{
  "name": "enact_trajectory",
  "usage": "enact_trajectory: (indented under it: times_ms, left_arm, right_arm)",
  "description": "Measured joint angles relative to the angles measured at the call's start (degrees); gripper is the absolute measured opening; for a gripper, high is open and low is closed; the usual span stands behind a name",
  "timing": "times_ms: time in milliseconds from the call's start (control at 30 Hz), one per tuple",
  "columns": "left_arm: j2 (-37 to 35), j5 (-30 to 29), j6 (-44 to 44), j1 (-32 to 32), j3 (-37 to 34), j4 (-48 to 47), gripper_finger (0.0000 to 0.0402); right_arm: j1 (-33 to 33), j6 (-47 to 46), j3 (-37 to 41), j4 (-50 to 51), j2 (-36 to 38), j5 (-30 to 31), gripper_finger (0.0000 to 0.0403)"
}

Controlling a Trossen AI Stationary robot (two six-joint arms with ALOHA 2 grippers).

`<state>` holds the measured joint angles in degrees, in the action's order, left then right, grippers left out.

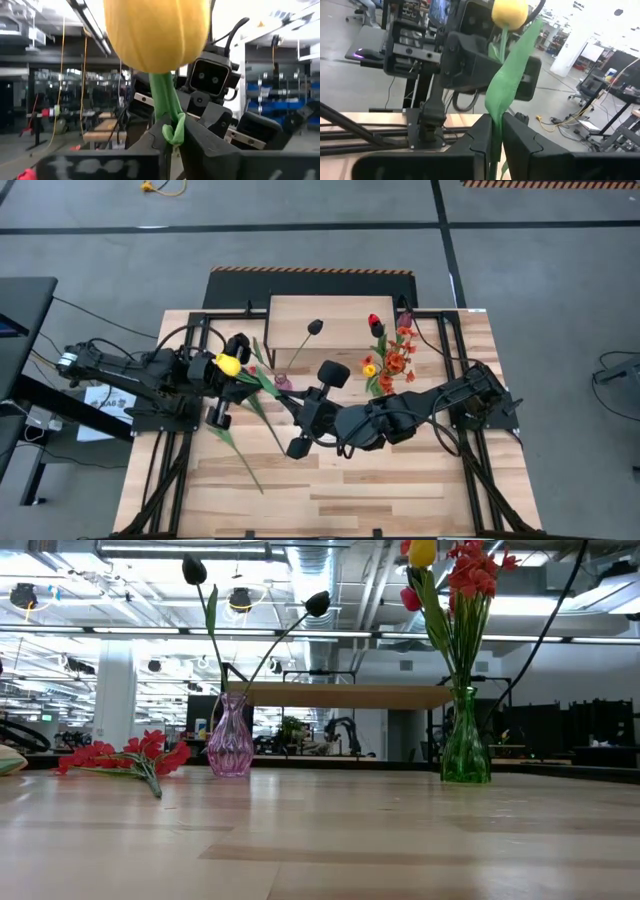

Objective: Pick and place flowers into a vace then onto a shelf
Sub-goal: Put the yellow tulip into the purple vase

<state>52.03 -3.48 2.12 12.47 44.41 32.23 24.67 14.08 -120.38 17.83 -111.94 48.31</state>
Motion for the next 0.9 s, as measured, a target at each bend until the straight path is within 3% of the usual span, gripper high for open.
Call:
enact_trajectory:
  times_ms: [567, 700, 900]
  left_arm:
    - [0.7, -3.0, -4.3, 0.6, 22.2, -50.9, 0.0003]
    - [1.3, -3.2, -6.7, 0.6, 26.4, -60.1, 0.0003]
    - [3.6, -6.9, -8.0, 0.2, 30.8, -70.5, 0.0002]
  right_arm:
    - [0.5, -6.6, 0.0, 10.4, 0.0, -1.4, 0.0068]
    - [1.0, -8.5, 0.0, 12.9, 0.0, -6.1, 0.0069]
    - [1.6, -18.7, 0.0, 22.9, 0.0, -14.1, 0.0069]
